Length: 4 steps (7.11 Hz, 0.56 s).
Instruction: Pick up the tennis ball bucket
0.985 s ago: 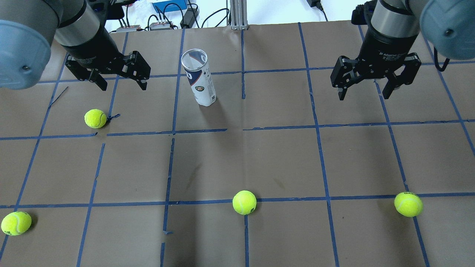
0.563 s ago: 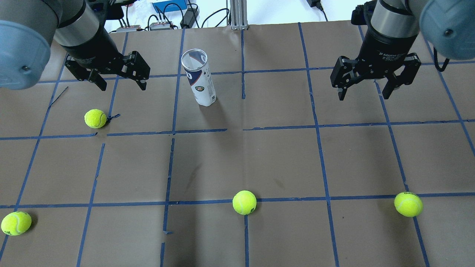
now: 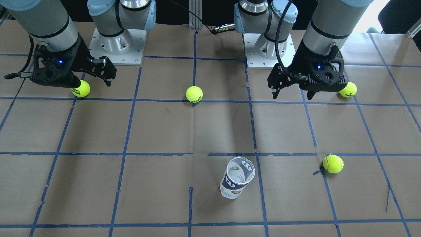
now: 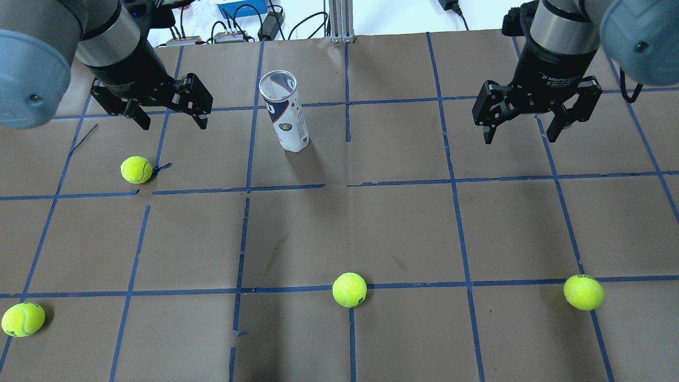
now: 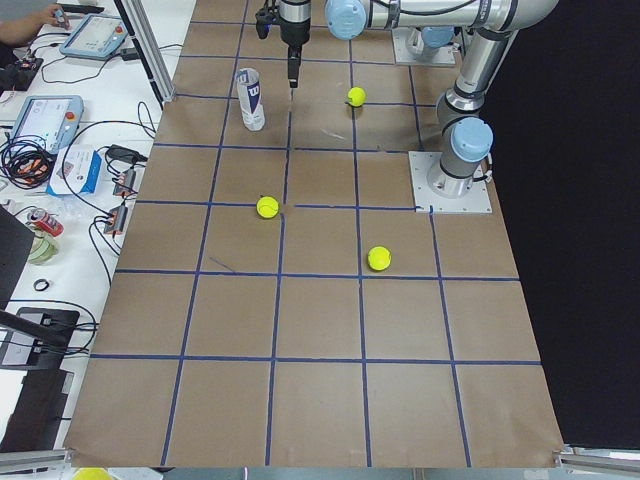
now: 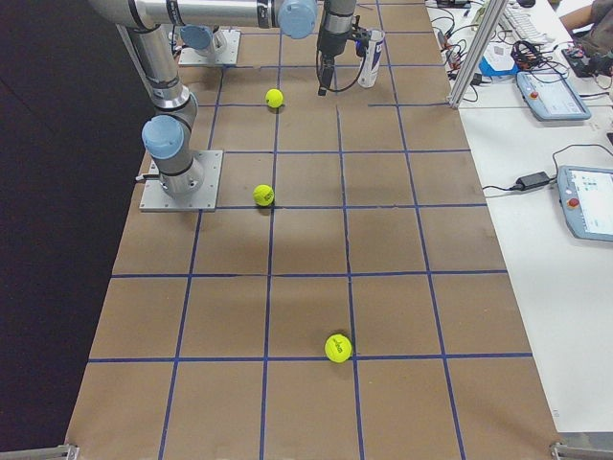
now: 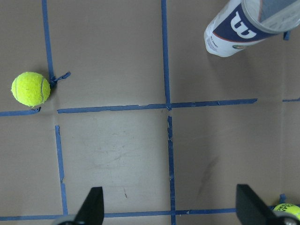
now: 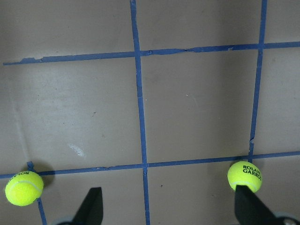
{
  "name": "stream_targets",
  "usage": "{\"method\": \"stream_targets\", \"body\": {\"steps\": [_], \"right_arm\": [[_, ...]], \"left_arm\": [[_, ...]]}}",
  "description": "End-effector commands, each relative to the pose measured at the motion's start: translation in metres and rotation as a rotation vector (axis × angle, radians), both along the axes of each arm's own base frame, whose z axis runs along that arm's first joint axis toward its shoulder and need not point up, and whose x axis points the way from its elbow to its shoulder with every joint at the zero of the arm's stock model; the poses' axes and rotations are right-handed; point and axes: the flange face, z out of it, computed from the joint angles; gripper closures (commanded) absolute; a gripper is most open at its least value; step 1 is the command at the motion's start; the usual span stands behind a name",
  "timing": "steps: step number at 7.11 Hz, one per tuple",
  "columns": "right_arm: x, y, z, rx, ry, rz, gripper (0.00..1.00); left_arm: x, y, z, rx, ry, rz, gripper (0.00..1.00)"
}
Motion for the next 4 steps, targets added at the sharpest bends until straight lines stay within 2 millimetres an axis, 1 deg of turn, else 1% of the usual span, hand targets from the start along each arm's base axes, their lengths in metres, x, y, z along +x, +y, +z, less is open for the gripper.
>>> {"method": "stream_targets", "body": {"steps": [1,4], "right_arm": [[0.0,-0.0003,-0.0004,0.001,0.0,0.0,0.0],[0.0,-0.0003,-0.0004,0.001,0.0,0.0,0.0]], "left_arm": [[-0.0002,-0.0003,-0.0014,0.003,0.003,0.0,0.0],[-0.0009,0.0005,-0.0008,0.003,0.001,0.005,0.0]]}}
